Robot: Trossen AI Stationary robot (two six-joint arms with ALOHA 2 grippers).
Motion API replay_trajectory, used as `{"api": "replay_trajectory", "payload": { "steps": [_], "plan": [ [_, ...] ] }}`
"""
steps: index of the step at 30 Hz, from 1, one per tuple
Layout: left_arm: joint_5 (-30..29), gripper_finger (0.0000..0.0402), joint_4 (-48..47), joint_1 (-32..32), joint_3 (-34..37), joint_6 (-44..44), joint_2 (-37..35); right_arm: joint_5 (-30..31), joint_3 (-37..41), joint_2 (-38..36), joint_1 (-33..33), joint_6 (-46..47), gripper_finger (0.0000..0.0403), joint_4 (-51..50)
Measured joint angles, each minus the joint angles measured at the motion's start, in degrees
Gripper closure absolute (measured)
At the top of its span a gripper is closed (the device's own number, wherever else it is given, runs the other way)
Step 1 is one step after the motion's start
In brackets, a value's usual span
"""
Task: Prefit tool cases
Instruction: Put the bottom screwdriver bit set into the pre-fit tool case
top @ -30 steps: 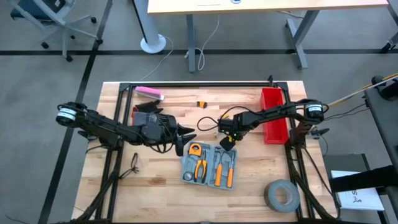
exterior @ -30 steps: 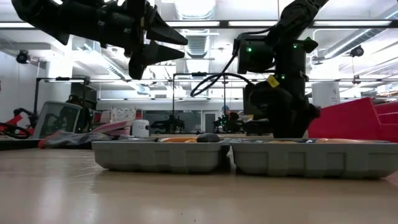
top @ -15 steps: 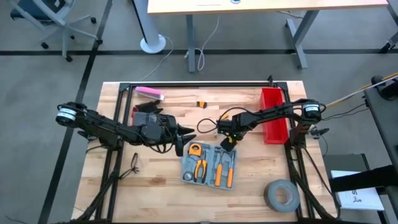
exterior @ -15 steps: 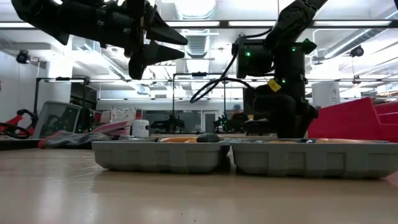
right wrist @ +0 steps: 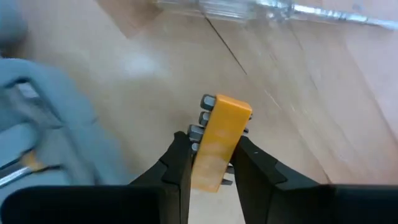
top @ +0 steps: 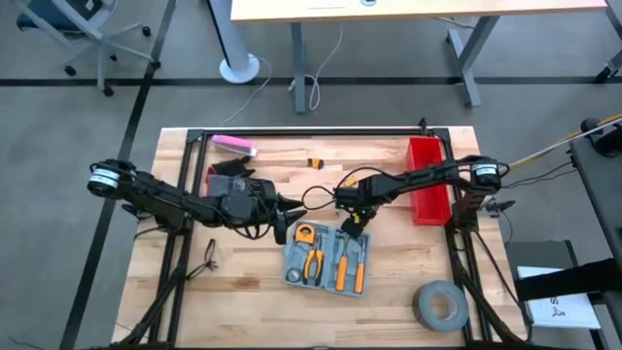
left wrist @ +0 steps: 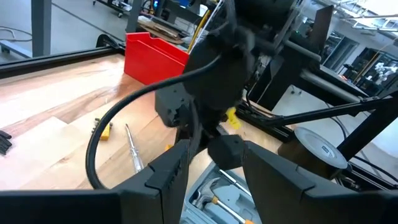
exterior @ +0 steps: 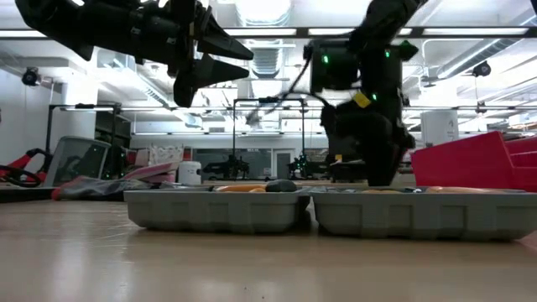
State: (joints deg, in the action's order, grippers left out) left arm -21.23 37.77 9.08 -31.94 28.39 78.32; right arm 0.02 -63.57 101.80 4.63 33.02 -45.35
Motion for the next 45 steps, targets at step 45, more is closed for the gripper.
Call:
{"api": "replay_trajectory", "payload": {
  "steps": [45],
  "plan": [
    [0.2, 0.0248, 0.3, 0.0, -1.9, -0.9, 0.0, -3.5, -8.4, 1.9, -23.5, 21.7, 0.0319, 1.9]
  ]
}}
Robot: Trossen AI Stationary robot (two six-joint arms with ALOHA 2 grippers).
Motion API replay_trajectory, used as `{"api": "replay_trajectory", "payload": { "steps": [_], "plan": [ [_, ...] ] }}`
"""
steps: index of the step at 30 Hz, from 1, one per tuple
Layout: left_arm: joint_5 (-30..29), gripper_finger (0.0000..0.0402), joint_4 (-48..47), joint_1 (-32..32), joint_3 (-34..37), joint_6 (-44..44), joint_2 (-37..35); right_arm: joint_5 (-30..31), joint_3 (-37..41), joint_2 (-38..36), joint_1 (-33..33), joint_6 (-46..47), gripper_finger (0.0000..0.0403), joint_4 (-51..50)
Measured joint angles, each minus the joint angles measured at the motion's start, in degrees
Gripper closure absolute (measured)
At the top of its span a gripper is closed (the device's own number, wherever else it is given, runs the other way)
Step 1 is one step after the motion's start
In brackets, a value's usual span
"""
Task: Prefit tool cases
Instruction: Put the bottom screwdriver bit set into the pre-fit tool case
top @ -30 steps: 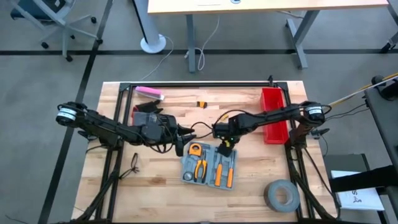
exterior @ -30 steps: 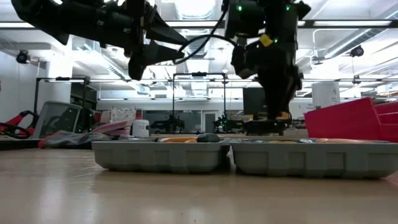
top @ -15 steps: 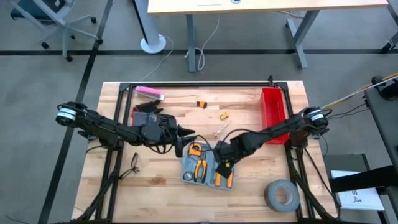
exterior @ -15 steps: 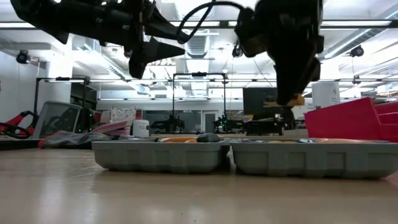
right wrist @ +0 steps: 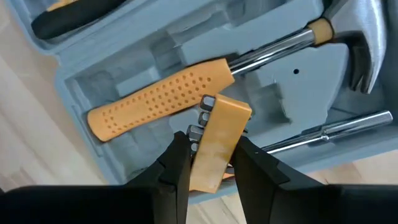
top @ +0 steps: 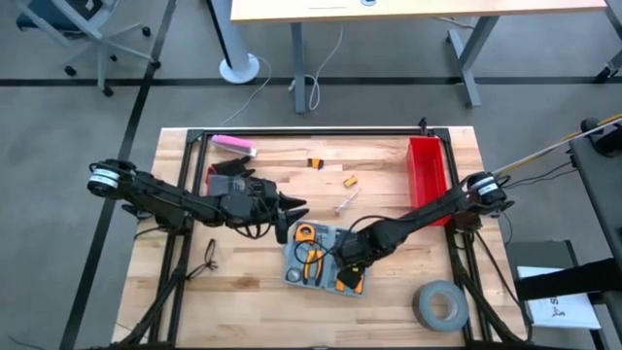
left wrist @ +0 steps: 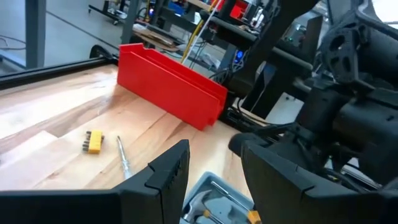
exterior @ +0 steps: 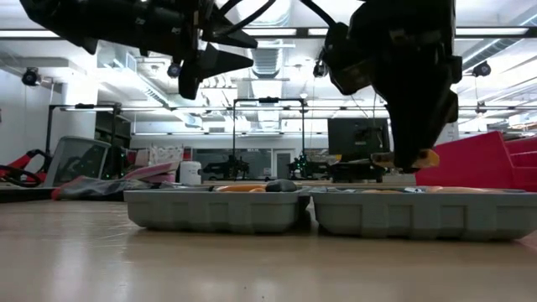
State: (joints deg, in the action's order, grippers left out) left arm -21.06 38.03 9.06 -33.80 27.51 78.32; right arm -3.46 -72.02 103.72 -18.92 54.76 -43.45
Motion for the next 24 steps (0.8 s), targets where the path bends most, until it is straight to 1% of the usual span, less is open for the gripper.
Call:
{"api": "replay_trajectory", "payload": {
  "steps": [4, 10, 13, 19, 24],
  "plan": [
    [0.1, 0.0248, 0.0, 0.0, 0.0, 0.0, 0.0, 0.0, 0.0, 0.0, 0.0, 1.1, 0.0315, 0.0],
    [0.2, 0.0248, 0.0, 0.0, 0.0, -1.5, 0.0, -0.1, 0.0, 0.0, 0.0, 0.2, 0.0318, -0.2],
    [0.6, 0.0248, -0.5, 0.0, 0.0, -1.5, 0.0, -1.3, 0.0, 0.0, 0.0, 0.0, 0.0317, -1.4],
    [0.8, 0.0248, -1.0, 0.0, 0.0, -1.5, 0.0, -2.8, -0.4, 0.0, -0.3, -8.8, 0.0315, -1.4],
    [0.8, 0.0248, -1.0, 0.0, 0.0, -1.5, 0.0, -2.7, -0.6, 0.0, -0.3, -13.1, 0.0318, -1.3]
  ]
}}
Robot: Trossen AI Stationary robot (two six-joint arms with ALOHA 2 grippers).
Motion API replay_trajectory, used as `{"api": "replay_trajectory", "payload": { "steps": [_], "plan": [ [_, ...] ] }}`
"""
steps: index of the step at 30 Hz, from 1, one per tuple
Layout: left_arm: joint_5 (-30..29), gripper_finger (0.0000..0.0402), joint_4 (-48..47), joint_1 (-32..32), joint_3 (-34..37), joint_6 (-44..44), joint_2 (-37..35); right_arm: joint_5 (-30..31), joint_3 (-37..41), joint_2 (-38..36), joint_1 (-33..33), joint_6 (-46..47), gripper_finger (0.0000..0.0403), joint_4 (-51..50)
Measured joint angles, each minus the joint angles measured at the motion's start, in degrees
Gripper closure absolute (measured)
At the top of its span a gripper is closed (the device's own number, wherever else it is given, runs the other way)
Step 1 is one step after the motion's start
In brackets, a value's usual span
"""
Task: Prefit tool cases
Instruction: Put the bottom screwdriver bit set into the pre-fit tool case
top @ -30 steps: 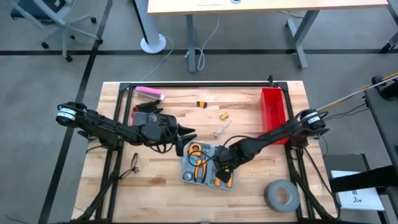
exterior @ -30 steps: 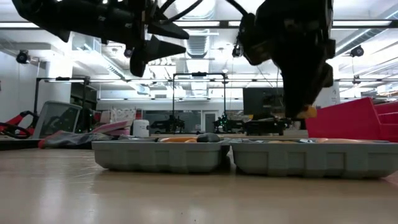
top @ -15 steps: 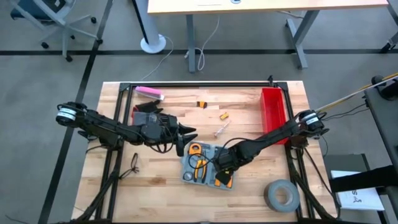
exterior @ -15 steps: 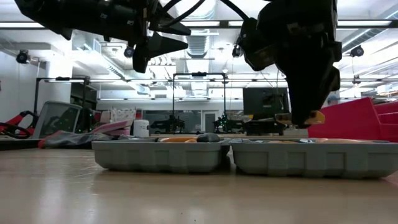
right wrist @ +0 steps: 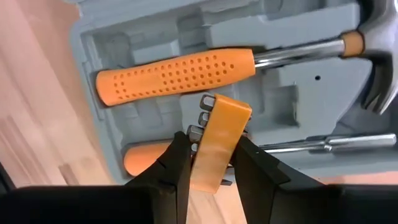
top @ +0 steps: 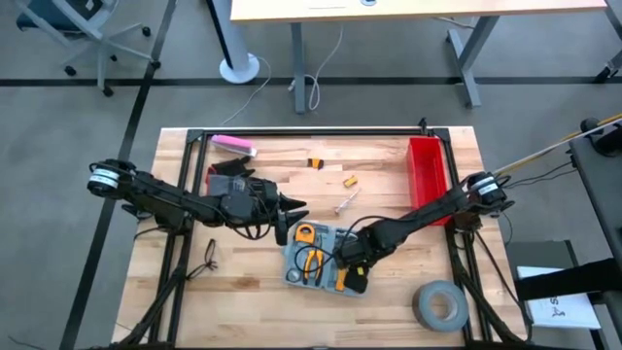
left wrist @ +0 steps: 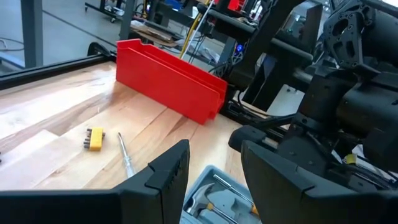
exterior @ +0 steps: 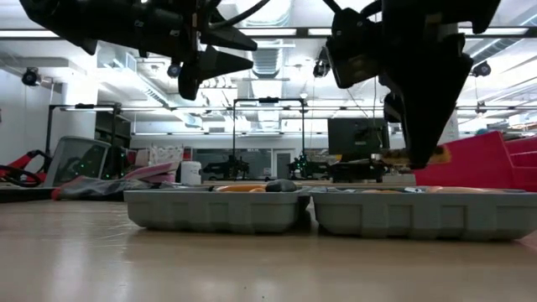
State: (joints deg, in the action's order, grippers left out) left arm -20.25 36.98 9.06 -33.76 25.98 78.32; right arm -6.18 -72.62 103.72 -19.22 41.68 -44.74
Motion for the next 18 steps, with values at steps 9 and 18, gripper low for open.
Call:
{"api": "replay_trajectory", "payload": {
  "steps": [9, 18],
  "plan": [
    [0.0, 0.0248, -0.2, 0.0, 0.0, 0.0, 0.0, 0.8, 0.0, 0.0, 0.6, -10.4, 0.0315, 0.0],
    [3.5, 0.0248, -0.6, -0.3, 0.0, -0.5, -0.5, 3.6, 0.0, 0.0, 0.6, -24.4, 0.0314, 0.3]
  ]
}}
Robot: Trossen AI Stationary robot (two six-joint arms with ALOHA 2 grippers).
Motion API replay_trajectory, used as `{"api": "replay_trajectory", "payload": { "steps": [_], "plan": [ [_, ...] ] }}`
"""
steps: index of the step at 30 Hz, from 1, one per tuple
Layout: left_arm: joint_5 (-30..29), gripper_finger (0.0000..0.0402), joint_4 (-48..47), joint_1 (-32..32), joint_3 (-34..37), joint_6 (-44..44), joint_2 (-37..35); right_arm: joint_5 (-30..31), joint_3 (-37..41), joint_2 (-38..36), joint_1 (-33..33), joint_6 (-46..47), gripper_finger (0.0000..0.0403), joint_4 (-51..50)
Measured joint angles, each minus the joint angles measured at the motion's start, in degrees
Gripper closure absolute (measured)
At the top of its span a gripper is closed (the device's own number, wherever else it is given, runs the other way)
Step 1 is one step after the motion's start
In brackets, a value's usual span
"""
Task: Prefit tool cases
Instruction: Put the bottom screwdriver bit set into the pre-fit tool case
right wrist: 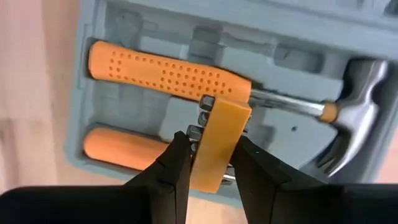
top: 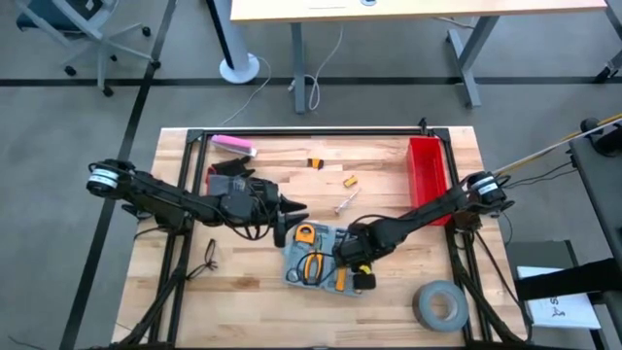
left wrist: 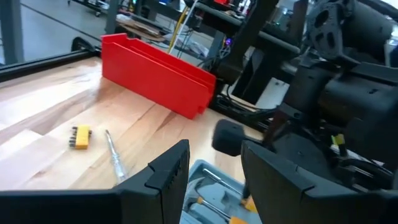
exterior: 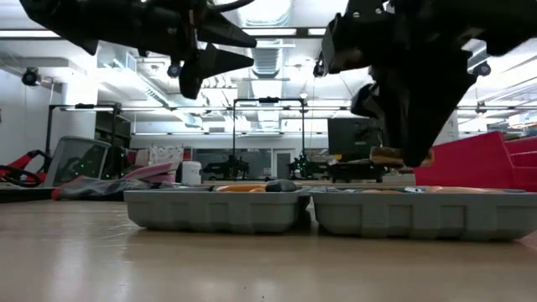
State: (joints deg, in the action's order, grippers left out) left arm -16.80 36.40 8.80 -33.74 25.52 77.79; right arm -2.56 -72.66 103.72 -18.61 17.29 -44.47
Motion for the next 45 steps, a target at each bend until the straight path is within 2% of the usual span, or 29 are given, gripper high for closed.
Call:
{"api": "replay_trajectory", "payload": {
  "steps": [4, 10, 19, 23, 31, 45],
  "plan": [
    [3.2, 0.0248, -0.1, -0.1, 0.0, 0.0, -0.7, 1.2, -0.9, 0.0, 0.0, -8.8, 0.0314, 0.0],
    [9.4, 0.0248, 0.1, -0.5, 0.0, 2.2, -4.3, 1.3, -2.3, 0.0, -0.3, -28.8, 0.0316, 0.1],
    [10.0, 0.0248, 0.0, -0.6, 0.0, 3.4, -8.4, 2.9, -2.2, 0.1, -0.9, -53.8, 0.0313, -0.5],
    [9.9, 0.0248, 0.2, -0.6, 0.0, 5.1, -8.4, 3.6, -2.2, 1.1, -1.0, -61.8, 0.0314, -0.9],
    [9.8, 0.0248, 0.7, -0.7, 0.0, 8.6, -8.2, 5.7, -2.1, 4.6, -1.0, -73.2, 0.0313, -3.9],
    [9.7, 0.0248, 1.2, -0.7, 0.0, 9.6, -8.2, 7.9, -2.1, 5.0, -1.0, -78.7, 0.0311, -5.0]
  ]
}}
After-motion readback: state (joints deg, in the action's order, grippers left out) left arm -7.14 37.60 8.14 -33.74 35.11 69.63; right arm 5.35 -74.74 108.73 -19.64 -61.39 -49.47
